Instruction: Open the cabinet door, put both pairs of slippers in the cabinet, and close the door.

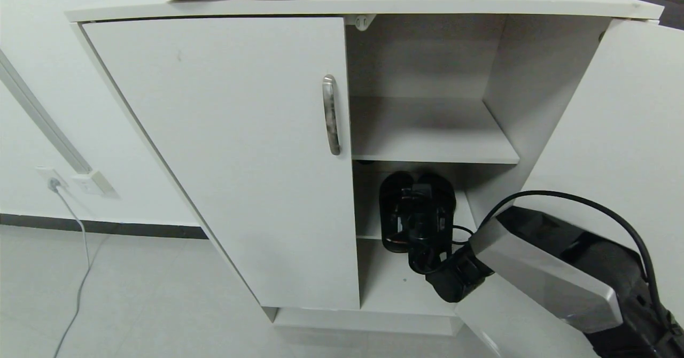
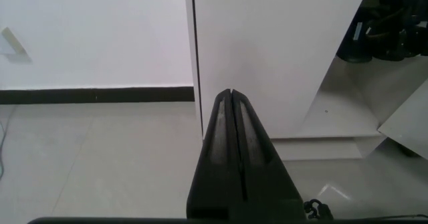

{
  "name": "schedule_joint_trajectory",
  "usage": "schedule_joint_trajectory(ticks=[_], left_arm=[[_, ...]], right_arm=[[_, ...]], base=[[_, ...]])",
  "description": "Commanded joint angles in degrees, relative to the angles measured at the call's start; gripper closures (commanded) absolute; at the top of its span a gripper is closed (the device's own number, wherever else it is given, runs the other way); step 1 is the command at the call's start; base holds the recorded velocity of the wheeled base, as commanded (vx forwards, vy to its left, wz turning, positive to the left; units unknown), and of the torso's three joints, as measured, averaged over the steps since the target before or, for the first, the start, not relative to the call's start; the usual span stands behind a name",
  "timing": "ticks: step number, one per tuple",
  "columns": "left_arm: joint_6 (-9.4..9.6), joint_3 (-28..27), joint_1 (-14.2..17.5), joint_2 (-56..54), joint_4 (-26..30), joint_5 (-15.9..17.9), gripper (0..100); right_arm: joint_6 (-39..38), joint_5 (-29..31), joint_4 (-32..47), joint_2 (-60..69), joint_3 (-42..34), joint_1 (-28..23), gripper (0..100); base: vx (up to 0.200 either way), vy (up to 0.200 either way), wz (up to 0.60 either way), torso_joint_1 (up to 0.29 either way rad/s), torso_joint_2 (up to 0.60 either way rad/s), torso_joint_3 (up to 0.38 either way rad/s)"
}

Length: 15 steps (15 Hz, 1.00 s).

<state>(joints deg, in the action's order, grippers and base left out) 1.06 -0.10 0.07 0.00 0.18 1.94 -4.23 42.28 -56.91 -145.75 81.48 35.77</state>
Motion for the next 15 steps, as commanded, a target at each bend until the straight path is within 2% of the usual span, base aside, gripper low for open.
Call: schedule_joint_trajectory(ticks=[1,2,5,7,10,15], left_arm=[[-0.01,0.0,0.0,0.1,0.0,0.0,100],[-0.01,0.0,0.0,0.1,0.0,0.0,100],[0.08,0.0,0.0,0.1,0.0,0.0,100],[0.08,0.0,0.0,0.1,0.0,0.0,100],[0.08,0.0,0.0,0.1,0.0,0.0,100],[0.08,0.0,0.0,0.1,0.1,0.0,100]], right_arm=[[0.0,0.0,-2.6,9.4,-11.3,3.0,0],[0.0,0.0,-3.8,11.6,-14.8,3.9,0],[-0.3,0.0,-11.1,21.2,-33.1,7.9,0],[-0.3,-0.1,-15.3,24.7,-40.3,9.5,0],[0.0,-0.1,-15.3,26.5,-41.4,12.0,0],[0.0,-0.9,-15.4,26.4,-42.8,11.7,0]], base=[[0.000,0.000,0.00,0.000,0.00,0.000],[0.000,0.000,0.00,0.000,0.00,0.000],[0.000,0.000,0.00,0.000,0.00,0.000],[0.000,0.000,0.00,0.000,0.00,0.000],[0.000,0.000,0.00,0.000,0.00,0.000],[-0.200,0.000,0.00,0.004,0.00,0.003]])
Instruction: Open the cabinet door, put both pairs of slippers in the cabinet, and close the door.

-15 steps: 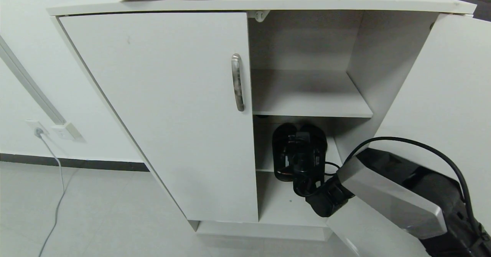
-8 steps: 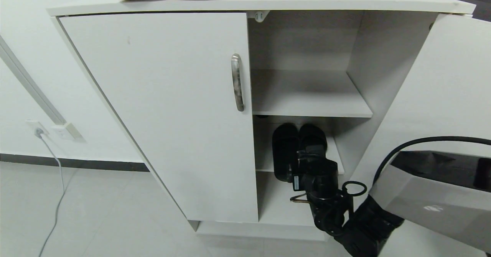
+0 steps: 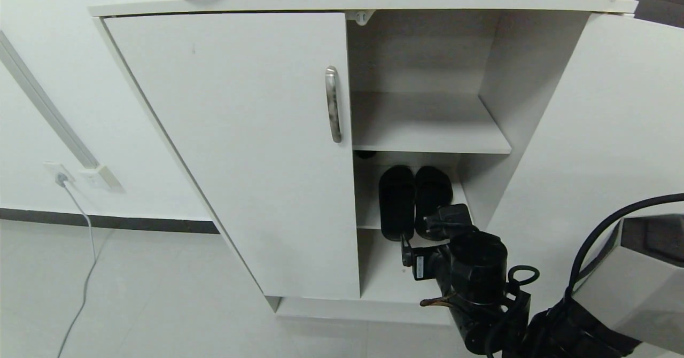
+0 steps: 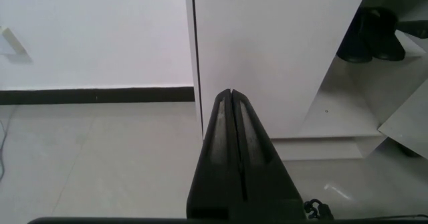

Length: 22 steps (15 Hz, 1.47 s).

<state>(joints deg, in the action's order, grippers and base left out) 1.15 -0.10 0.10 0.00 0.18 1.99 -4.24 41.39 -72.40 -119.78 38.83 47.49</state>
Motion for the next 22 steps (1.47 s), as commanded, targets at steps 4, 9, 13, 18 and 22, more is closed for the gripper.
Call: schedule_joint_trajectory(ticks=[4,9,13,18,22], left_arm=[[0.00,0.0,0.0,0.0,0.0,-0.1,100],[0.00,0.0,0.0,0.1,0.0,-0.1,100],[0.00,0.0,0.0,0.1,0.1,-0.1,100],[0.00,0.0,0.0,0.1,0.1,-0.1,100],[0.08,0.0,0.0,0.0,0.0,-0.1,100]], right_arm=[[-0.2,-0.9,-0.1,0.4,-1.5,0.0,0],[-0.2,-0.9,-0.2,0.4,-2.0,0.1,0],[-0.2,-0.9,-0.2,0.4,-2.1,0.2,0],[-0.2,-0.9,-0.3,0.4,-2.4,0.3,0],[-0.2,-0.9,-0.9,0.4,-3.2,0.3,0]], base=[[-0.050,0.000,0.00,0.001,0.00,0.001],[0.000,0.000,0.00,0.000,0.00,0.000],[0.000,0.000,0.00,0.001,0.00,0.026],[0.000,0.000,0.00,0.002,0.00,0.182],[0.000,0.000,0.00,0.005,0.00,0.179]])
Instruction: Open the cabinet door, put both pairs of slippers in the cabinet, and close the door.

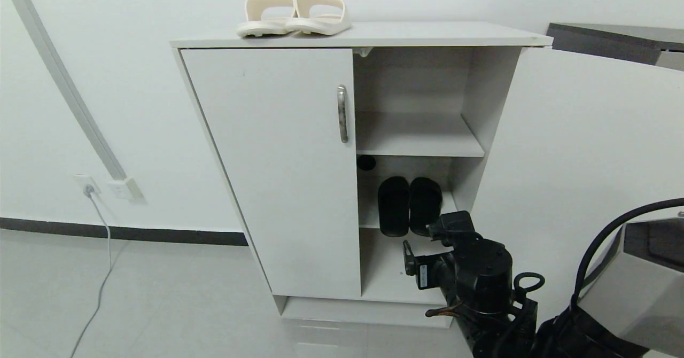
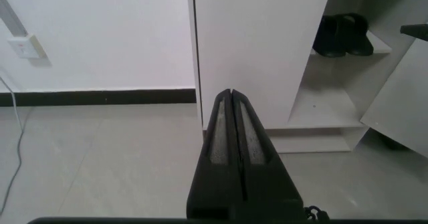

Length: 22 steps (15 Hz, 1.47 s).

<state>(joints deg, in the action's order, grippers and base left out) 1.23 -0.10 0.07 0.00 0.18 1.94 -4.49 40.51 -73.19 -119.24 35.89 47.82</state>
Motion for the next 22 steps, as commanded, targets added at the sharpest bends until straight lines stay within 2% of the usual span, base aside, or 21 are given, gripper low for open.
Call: schedule_joint_trajectory(ticks=[1,6,22], left_arm=[[0.17,0.0,0.0,0.0,0.0,0.1,100],[-0.09,0.0,0.0,0.1,0.0,0.1,100],[-0.18,0.0,0.0,0.1,0.0,0.0,100]], right_arm=[[0.0,0.0,-0.4,-0.1,-0.4,0.0,0],[-0.1,-0.1,-1.3,-0.1,-0.9,0.0,0],[0.6,-0.1,-5.3,0.5,-2.6,0.0,0]], base=[[0.000,0.000,0.00,0.000,0.00,0.000],[0.000,0.000,0.00,0.000,0.00,0.000],[0.000,0.200,0.00,0.003,0.00,0.002]])
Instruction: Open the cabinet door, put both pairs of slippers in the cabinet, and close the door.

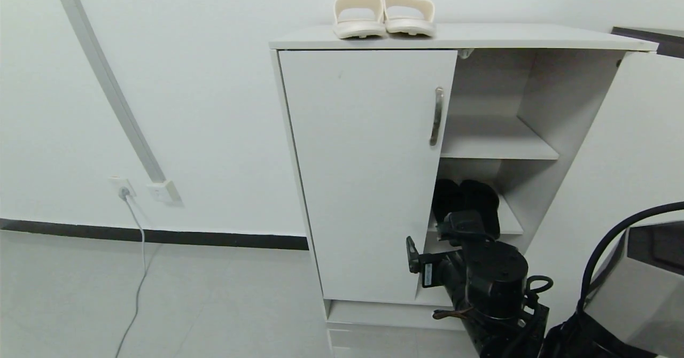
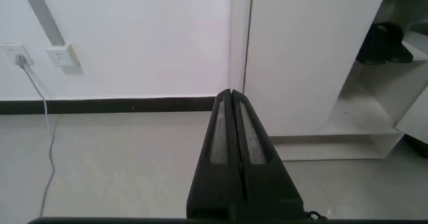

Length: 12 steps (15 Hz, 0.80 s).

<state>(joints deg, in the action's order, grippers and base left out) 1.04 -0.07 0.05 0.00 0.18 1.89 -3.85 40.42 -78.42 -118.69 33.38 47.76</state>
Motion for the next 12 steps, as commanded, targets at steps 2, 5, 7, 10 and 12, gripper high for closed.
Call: schedule_joint_trajectory(ticks=[2,5,7,10,12], left_arm=[[-0.07,0.0,0.0,0.1,0.0,0.0,100],[-0.07,0.0,0.0,0.1,0.0,0.0,100],[-0.07,0.0,0.0,0.1,0.0,0.0,100],[-0.07,0.0,0.0,0.1,0.0,0.0,100],[-0.07,0.0,0.0,0.1,0.0,0.0,100]], right_arm=[[1.2,-1.3,-3.1,-0.1,-1.6,0.0,0],[3.8,-4.4,-5.9,0.1,-4.5,0.0,0],[3.5,-6.8,-6.2,0.7,-5.3,0.0,0],[3.6,-6.8,-7.1,0.3,-5.4,-0.1,0],[3.8,-6.7,-8.3,-0.1,-5.5,-0.2,0]], base=[[0.000,0.100,0.00,-0.001,0.00,0.004],[0.000,0.000,0.00,0.000,0.00,0.000],[0.000,0.000,0.00,0.000,0.00,0.000],[0.000,0.000,0.00,0.000,0.00,0.000],[0.000,0.000,0.00,0.000,0.00,0.000]])
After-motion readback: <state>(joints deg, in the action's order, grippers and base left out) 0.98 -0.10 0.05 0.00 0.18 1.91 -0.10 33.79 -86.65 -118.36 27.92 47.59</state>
